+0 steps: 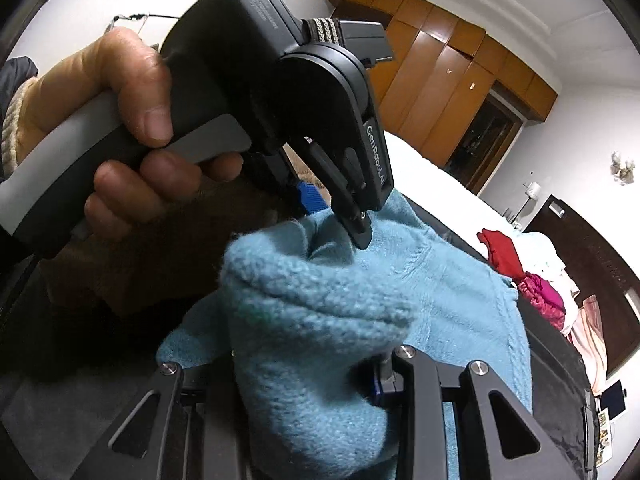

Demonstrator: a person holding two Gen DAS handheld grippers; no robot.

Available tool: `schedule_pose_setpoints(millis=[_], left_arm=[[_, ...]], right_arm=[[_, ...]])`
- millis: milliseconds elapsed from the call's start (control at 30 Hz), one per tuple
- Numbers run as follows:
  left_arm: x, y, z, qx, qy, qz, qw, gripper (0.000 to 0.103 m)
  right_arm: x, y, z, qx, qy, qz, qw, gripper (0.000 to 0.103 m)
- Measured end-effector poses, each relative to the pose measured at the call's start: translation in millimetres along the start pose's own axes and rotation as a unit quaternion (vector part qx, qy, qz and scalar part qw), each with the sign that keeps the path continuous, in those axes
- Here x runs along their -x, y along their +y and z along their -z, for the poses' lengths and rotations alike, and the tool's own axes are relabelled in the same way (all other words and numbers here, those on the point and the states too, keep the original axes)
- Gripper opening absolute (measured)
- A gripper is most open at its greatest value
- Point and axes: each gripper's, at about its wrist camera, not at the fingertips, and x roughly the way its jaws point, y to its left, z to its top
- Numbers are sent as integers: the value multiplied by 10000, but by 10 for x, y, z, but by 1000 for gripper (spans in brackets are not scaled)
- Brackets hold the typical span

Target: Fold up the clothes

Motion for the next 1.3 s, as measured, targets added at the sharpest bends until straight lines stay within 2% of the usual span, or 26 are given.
schedule_pose_setpoints(millis=[33, 133, 233, 333, 367, 400, 433, 467, 533, 633, 700, 767, 867, 1033, 1100, 1133, 1167, 1300], left_arm=[[-3, -12, 11, -54, -25, -65, 10000, 31], [-27, -66, 52, -253, -105, -290, 9992, 32], [-32, -113, 113, -485, -236, -533, 9971, 33], [2, -140, 156, -563, -303, -734, 9953, 35], [30, -145, 166, -552, -328, -828, 9945, 41], [63, -153, 176, -553, -365, -952, 9932, 51], [100, -175, 190, -591, -407, -1096, 9914, 54], [135, -212, 208, -653, -440, -1214, 9895, 55], [205, -285, 244, -777, -505, -1450, 9851, 56], [315, -409, 311, -1002, -626, -1845, 9757, 60], [395, -455, 319, -1078, -688, -2053, 9703, 62], [484, -479, 314, -1045, -753, -2080, 9696, 62], [607, -542, 313, -944, -871, -1982, 9717, 66], [605, -786, 335, -967, -951, -1386, 9810, 72], [528, -848, 342, -958, -923, -1187, 9840, 75], [473, -853, 346, -932, -887, -1155, 9849, 76], [404, -840, 350, -890, -831, -1187, 9854, 76], [72, -602, 392, -542, -475, -1613, 9843, 76]], right_arm=[[-8, -18, 3, 8, 22, -22, 10000, 36], [-56, -76, 13, -81, 116, -261, 9996, 57], [37, -279, 64, -543, 157, -726, 9958, 59], [249, -606, 188, -1211, 54, -1293, 9842, 59], [347, -739, 248, -1400, -51, -1379, 9805, 59], [446, -872, 308, -1588, -155, -1465, 9763, 60], [532, -979, 360, -1739, -250, -1504, 9729, 63], [603, -1062, 404, -1848, -336, -1458, 9713, 71], [774, -1255, 525, -2094, -559, -1239, 9683, 77], [930, -1383, 583, -2247, -813, -1269, 9627, 77], [934, -1435, 545, -2189, -866, -1054, 9661, 77], [874, -1416, 449, -2076, -731, -767, 9725, 77], [640, -1367, 449, -1984, -421, -776, 9761, 77], [356, -1008, 491, -1643, 27, -854, 9827, 77], [324, -911, 496, -1524, 84, -780, 9852, 81], [314, -873, 495, -1463, 103, -748, 9863, 86], [288, -839, 495, -1394, 146, -737, 9874, 91], [195, -788, 537, -1293, 232, -777, 9883, 98]])
